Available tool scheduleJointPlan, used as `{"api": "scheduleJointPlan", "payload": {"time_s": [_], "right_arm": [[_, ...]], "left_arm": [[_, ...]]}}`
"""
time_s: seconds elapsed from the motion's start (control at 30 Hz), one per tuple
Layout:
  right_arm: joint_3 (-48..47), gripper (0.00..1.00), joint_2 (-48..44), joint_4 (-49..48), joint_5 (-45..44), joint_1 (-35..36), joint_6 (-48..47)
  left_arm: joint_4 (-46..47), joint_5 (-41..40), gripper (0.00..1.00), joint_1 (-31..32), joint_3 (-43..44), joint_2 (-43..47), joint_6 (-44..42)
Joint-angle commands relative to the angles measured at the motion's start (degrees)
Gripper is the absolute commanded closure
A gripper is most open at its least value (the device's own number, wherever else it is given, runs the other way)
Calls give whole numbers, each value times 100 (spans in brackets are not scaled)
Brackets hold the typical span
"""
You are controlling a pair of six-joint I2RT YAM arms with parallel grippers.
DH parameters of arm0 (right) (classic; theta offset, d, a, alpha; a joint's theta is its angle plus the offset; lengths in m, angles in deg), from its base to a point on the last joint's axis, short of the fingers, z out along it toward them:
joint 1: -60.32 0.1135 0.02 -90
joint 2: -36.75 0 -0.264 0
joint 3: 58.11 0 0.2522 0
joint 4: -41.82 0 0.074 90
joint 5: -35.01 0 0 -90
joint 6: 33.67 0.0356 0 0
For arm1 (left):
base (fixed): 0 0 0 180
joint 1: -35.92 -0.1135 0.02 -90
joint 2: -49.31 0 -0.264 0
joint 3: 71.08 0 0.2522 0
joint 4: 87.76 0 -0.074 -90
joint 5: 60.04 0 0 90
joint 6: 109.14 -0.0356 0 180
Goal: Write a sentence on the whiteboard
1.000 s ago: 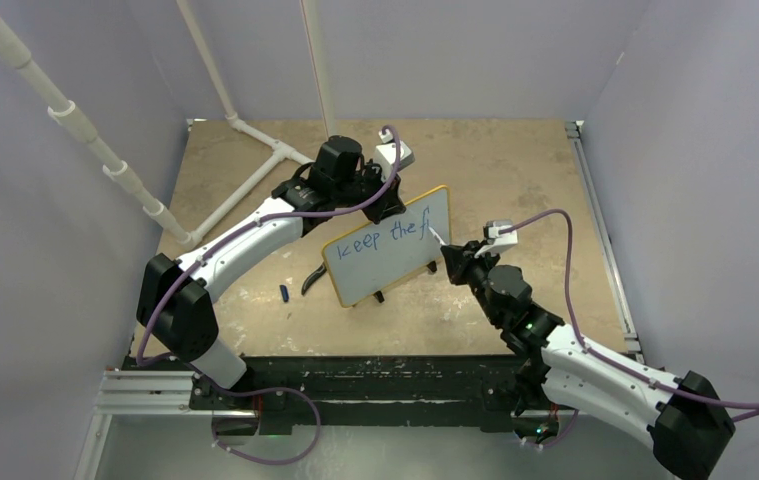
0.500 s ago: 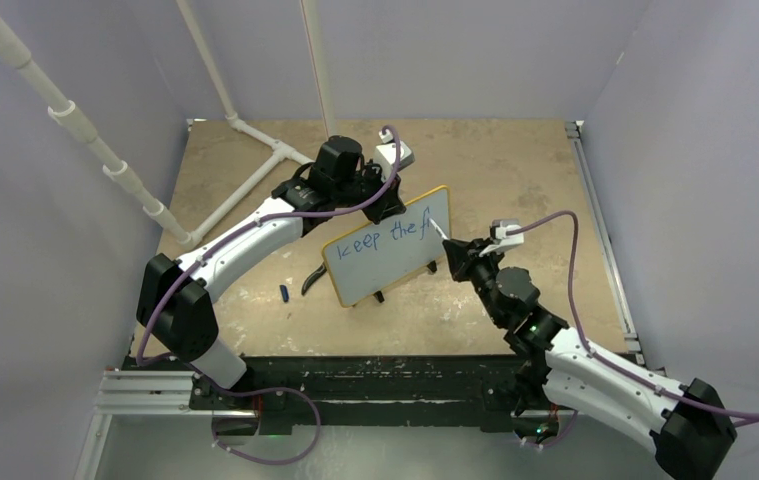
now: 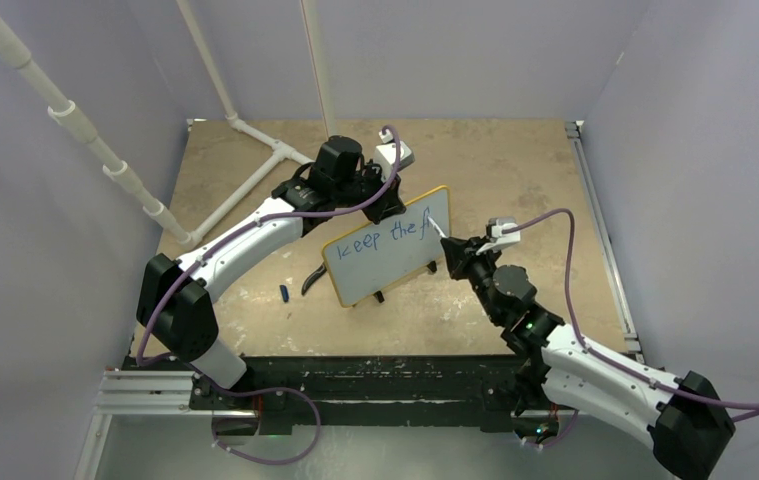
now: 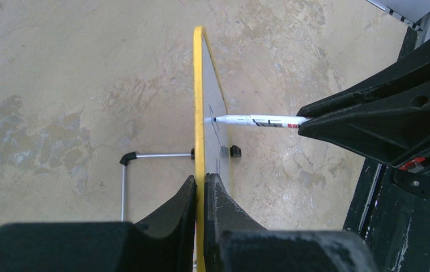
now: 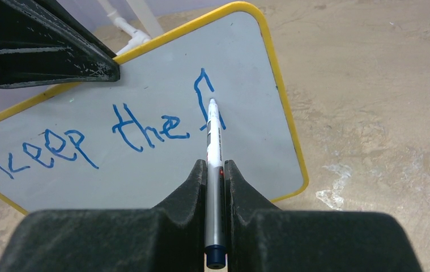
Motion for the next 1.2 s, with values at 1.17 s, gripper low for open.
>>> {"api": "scheduleJointPlan", "payload": {"time_s": [1.17], "right_arm": [[-108, 100, 181, -115, -304, 0, 39]], "left_arm": [[89, 16, 100, 57, 5, -13, -149]]}}
